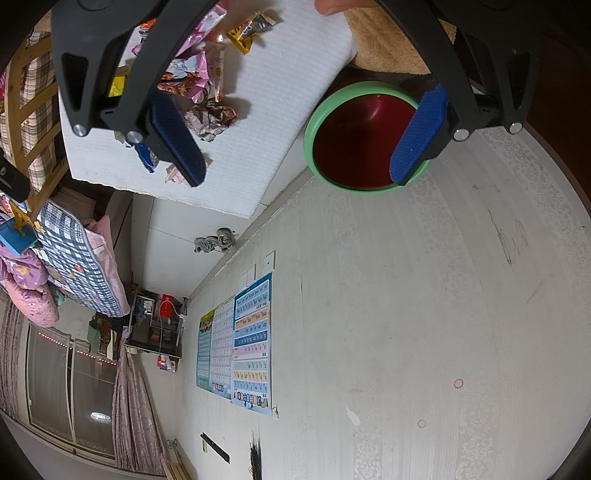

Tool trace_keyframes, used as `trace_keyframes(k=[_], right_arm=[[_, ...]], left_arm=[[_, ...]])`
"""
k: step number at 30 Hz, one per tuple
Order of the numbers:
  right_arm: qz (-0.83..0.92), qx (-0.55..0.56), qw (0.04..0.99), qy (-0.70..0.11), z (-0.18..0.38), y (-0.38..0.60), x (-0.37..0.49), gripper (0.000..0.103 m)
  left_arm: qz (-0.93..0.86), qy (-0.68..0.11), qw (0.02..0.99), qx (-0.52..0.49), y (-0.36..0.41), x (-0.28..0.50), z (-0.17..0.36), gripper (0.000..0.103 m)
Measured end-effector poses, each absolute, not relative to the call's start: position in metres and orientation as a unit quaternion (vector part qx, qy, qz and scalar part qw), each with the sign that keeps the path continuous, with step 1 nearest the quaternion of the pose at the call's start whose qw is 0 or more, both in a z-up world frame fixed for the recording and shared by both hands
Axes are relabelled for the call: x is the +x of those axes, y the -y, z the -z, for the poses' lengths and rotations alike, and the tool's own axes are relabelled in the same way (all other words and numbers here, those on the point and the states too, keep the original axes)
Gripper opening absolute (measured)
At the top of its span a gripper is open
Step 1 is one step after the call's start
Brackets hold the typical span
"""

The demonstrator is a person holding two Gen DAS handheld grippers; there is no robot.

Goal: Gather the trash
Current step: 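Grasp the yellow candy wrapper with the left tool while the right grasps the orange bag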

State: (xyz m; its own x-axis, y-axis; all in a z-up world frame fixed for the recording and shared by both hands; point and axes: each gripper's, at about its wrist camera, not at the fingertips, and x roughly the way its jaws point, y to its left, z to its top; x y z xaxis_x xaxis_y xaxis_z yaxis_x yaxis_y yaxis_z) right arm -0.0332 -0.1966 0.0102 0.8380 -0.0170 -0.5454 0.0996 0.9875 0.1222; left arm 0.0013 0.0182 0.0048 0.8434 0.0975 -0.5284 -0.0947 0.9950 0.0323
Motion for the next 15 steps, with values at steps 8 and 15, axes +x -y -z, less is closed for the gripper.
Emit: trace_keyframes(k=[8, 15], right_arm=[[0.022, 0.081, 0.949, -0.303, 0.008, 0.205, -0.035, 0.096], [-0.024, 0.094, 0.895, -0.435, 0.108, 0.202, -0.042, 0.096]], left_arm=[[-0.024, -0.284, 0.959, 0.012, -0.016, -0.003, 0.008, 0.098], [0.058, -0.416, 0.907, 0.029, -0.018, -0.001, 0.097, 0.098]])
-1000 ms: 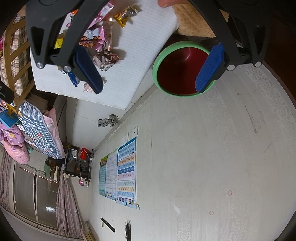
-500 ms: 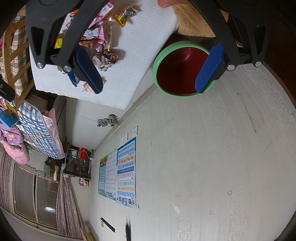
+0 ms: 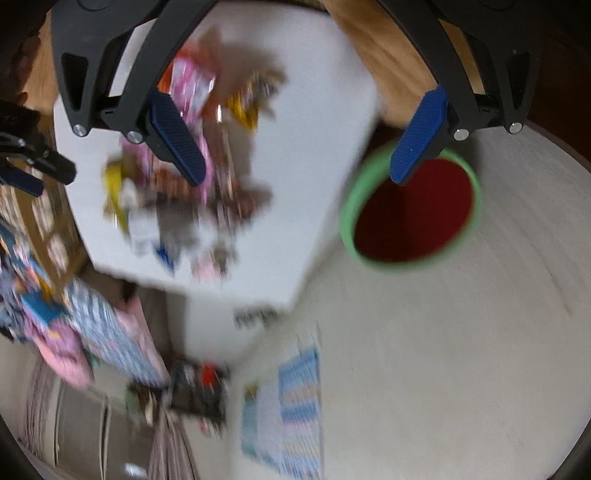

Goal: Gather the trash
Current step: 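Grasp the yellow candy wrapper with the left tool while the right grasps the orange bag, then carry both wrappers over the red bin and open both tools to drop them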

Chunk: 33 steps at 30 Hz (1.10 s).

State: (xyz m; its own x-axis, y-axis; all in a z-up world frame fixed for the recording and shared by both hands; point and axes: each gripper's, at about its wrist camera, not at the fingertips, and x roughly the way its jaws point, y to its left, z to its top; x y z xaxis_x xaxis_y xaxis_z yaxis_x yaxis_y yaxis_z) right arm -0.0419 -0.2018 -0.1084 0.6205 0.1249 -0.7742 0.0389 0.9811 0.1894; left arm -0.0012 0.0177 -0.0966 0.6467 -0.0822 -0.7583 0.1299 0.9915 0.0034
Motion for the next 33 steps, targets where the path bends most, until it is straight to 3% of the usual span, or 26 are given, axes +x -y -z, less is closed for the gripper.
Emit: trace_keyframes(k=[5, 10, 12, 17, 19, 21, 23, 24, 25, 26, 27, 33], right_arm=[[-0.052, 0.146, 0.853, -0.498, 0.162, 0.203, -0.057, 0.095], [-0.066, 0.180, 0.828, -0.527, 0.188, 0.202, -0.065, 0.080], [-0.073, 0.194, 0.818, -0.536, 0.195, 0.203, -0.064, 0.073], [-0.084, 0.234, 0.796, -0.552, 0.208, 0.202, -0.059, 0.074], [-0.077, 0.243, 0.790, -0.558, 0.214, 0.200, -0.055, 0.080], [-0.068, 0.251, 0.784, -0.563, 0.220, 0.201, -0.051, 0.080], [-0.055, 0.265, 0.769, -0.579, 0.230, 0.203, -0.047, 0.080], [-0.054, 0.277, 0.763, -0.582, 0.235, 0.204, -0.047, 0.080], [-0.051, 0.287, 0.762, -0.578, 0.235, 0.207, -0.047, 0.077], [-0.057, 0.289, 0.765, -0.573, 0.233, 0.207, -0.047, 0.065], [-0.065, 0.293, 0.763, -0.572, 0.233, 0.208, -0.047, 0.059], [-0.057, 0.291, 0.785, -0.544, 0.207, 0.219, -0.054, 0.053]], left_arm=[[0.074, -0.491, 0.868, 0.028, -0.017, 0.002, 0.158, 0.094], [0.102, -0.552, 0.827, 0.029, -0.004, 0.019, 0.203, 0.078], [0.115, -0.568, 0.814, 0.029, 0.002, 0.022, 0.216, 0.076], [0.130, -0.587, 0.799, 0.024, 0.013, 0.024, 0.230, 0.074], [0.129, -0.586, 0.799, 0.033, 0.018, 0.019, 0.234, 0.066], [0.123, -0.583, 0.802, 0.039, 0.018, 0.017, 0.234, 0.055], [0.114, -0.582, 0.805, 0.026, 0.011, 0.014, 0.233, 0.037], [0.110, -0.583, 0.805, 0.019, 0.008, 0.014, 0.233, 0.035], [0.112, -0.583, 0.804, 0.011, 0.006, 0.013, 0.233, 0.035], [0.113, -0.583, 0.805, 0.008, 0.005, 0.010, 0.233, 0.032], [0.112, -0.583, 0.805, 0.008, 0.004, 0.009, 0.232, 0.031], [0.108, -0.569, 0.815, -0.004, -0.011, 0.007, 0.216, 0.026]])
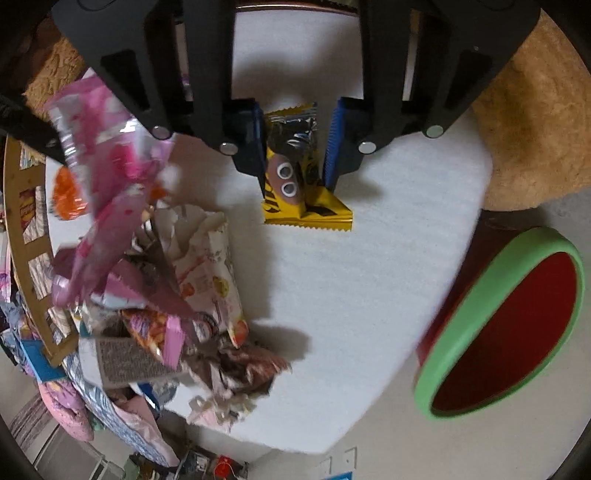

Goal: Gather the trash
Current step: 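Carry both wrappers over the red bin and open both tools to drop them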

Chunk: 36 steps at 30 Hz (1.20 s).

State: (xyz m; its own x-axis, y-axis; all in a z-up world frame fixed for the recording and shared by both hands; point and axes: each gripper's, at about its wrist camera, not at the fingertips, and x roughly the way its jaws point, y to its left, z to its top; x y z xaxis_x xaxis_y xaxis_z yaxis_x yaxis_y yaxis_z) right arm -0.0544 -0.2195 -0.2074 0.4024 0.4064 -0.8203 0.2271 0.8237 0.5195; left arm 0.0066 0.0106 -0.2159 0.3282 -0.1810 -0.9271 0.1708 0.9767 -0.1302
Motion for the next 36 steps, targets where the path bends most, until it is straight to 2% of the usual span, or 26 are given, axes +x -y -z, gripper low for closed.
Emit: trace_keyframes(k=[7, 16, 26, 36], right_arm=[[-0.019, 0.223, 0.862, -0.456, 0.125, 0.245, -0.071, 0.053], [-0.070, 0.147, 0.904, -0.395, 0.064, 0.184, -0.040, 0.053], [-0.161, 0.080, 0.900, -0.396, 0.059, 0.057, 0.021, 0.054], [-0.199, 0.060, 0.879, -0.429, 0.094, -0.037, 0.104, 0.054]], left_arm=[[0.079, -0.524, 0.847, -0.030, -0.043, 0.017, 0.176, 0.025], [0.033, -0.463, 0.884, -0.053, -0.095, 0.029, 0.136, 0.025], [-0.017, -0.424, 0.904, -0.054, -0.172, 0.053, 0.121, 0.025], [-0.045, -0.431, 0.898, -0.078, -0.222, 0.095, 0.140, 0.025]])
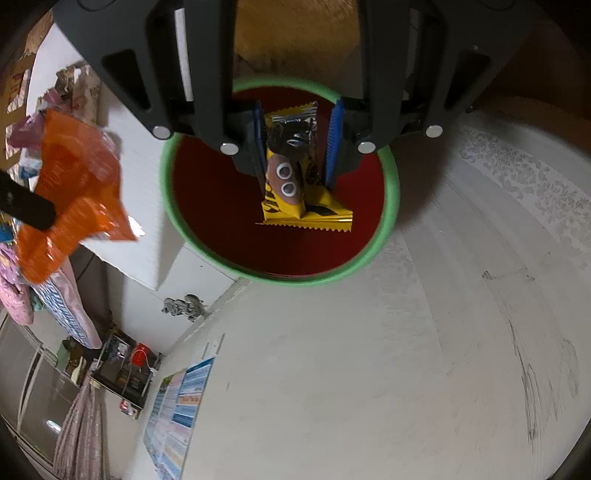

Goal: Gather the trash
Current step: 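Carry both wrappers over the red bin and open both tools to drop them, then grasp the pink wrapper with the left tool while the right grasps the gold wrapper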

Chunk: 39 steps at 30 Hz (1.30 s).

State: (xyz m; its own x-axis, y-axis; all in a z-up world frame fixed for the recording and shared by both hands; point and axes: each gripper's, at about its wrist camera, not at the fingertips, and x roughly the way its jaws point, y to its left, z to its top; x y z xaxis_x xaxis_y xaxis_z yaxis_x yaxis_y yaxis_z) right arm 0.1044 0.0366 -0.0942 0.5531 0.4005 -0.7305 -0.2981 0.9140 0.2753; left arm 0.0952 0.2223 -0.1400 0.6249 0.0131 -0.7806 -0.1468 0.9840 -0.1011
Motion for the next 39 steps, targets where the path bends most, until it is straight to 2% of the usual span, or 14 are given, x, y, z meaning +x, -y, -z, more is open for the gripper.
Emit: trace_keyframes(k=[3, 4, 5, 6, 10, 18, 26, 31, 36, 37, 39], right_arm=[[-0.210, 0.064, 0.876, -0.430, 0.098, -0.055, 0.124, 0.058], [-0.212, 0.067, 0.875, -0.430, 0.099, -0.059, 0.128, 0.058], [-0.213, 0.069, 0.874, -0.432, 0.100, -0.065, 0.133, 0.061], [-0.214, 0.072, 0.873, -0.433, 0.100, -0.068, 0.136, 0.064], [-0.211, 0.087, 0.875, -0.426, 0.097, -0.068, 0.138, 0.072], [-0.187, 0.096, 0.877, -0.431, 0.091, -0.032, 0.109, 0.073], [-0.070, 0.076, 0.904, -0.416, 0.092, 0.087, 0.046, 0.077], [0.037, 0.071, 0.897, -0.435, 0.119, 0.176, 0.014, 0.077], [0.091, 0.123, 0.876, -0.458, 0.151, 0.246, -0.009, 0.077], [0.096, 0.130, 0.873, -0.460, 0.155, 0.252, -0.015, 0.077], [0.102, 0.153, 0.868, -0.461, 0.165, 0.271, -0.019, 0.077]], left_arm=[[-0.045, -0.433, 0.896, -0.082, -0.229, 0.103, 0.145, 0.027], [-0.049, -0.434, 0.895, -0.085, -0.232, 0.105, 0.147, 0.036], [-0.054, -0.435, 0.894, -0.087, -0.233, 0.106, 0.149, 0.056], [-0.055, -0.433, 0.895, -0.095, -0.235, 0.106, 0.150, 0.060], [-0.057, -0.433, 0.892, -0.114, -0.242, 0.106, 0.155, 0.061], [-0.057, -0.440, 0.890, -0.107, -0.233, 0.094, 0.159, 0.061], [-0.041, -0.448, 0.888, -0.097, -0.204, 0.074, 0.152, 0.061], [-0.010, -0.465, 0.881, -0.092, -0.162, 0.056, 0.152, 0.061], [0.065, -0.467, 0.879, -0.069, -0.097, 0.046, 0.139, 0.061], [0.088, -0.463, 0.880, -0.057, -0.079, 0.045, 0.133, 0.062], [0.137, -0.448, 0.883, -0.026, -0.041, 0.046, 0.116, 0.071]])
